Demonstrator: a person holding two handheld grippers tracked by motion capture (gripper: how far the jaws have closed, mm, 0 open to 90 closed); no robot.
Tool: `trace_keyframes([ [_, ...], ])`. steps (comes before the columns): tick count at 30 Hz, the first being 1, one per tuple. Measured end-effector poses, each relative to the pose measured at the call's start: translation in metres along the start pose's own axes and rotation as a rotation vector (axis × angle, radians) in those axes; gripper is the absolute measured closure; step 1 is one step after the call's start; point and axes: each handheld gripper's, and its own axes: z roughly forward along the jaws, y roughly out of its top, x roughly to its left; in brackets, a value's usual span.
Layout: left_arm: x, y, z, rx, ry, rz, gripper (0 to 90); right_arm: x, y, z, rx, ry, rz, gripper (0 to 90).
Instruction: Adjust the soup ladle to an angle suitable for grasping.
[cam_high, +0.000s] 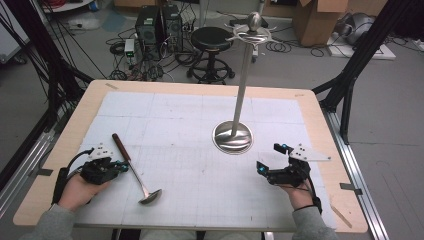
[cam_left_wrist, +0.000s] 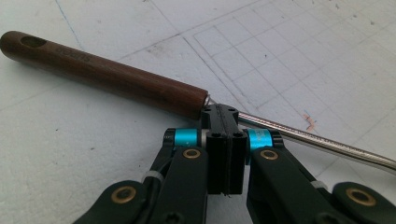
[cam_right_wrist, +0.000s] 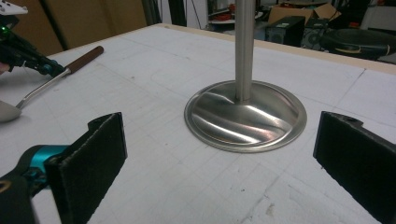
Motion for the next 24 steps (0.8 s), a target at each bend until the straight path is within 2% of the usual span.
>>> trace_keyframes([
  [11,-0.006,0.007,0.009,-0.006,0.009,0.049,89.6,0.000,0.000,0.000,-0.001,0.002,-0.002,1.6],
  [14,-0.008,0.009,0.012,-0.008,-0.008,0.057,89.5,0.000,0.000,0.000,0.001,0.002,0.001,1.6],
  [16,-0.012,0.014,0.018,-0.005,-0.018,0.084,89.6,0.001,0.000,0.000,0.002,0.002,0.001,1.6],
  [24,-0.020,0.023,0.029,0.000,-0.035,0.098,89.6,0.000,0.000,0.000,0.001,0.005,0.001,1.6],
])
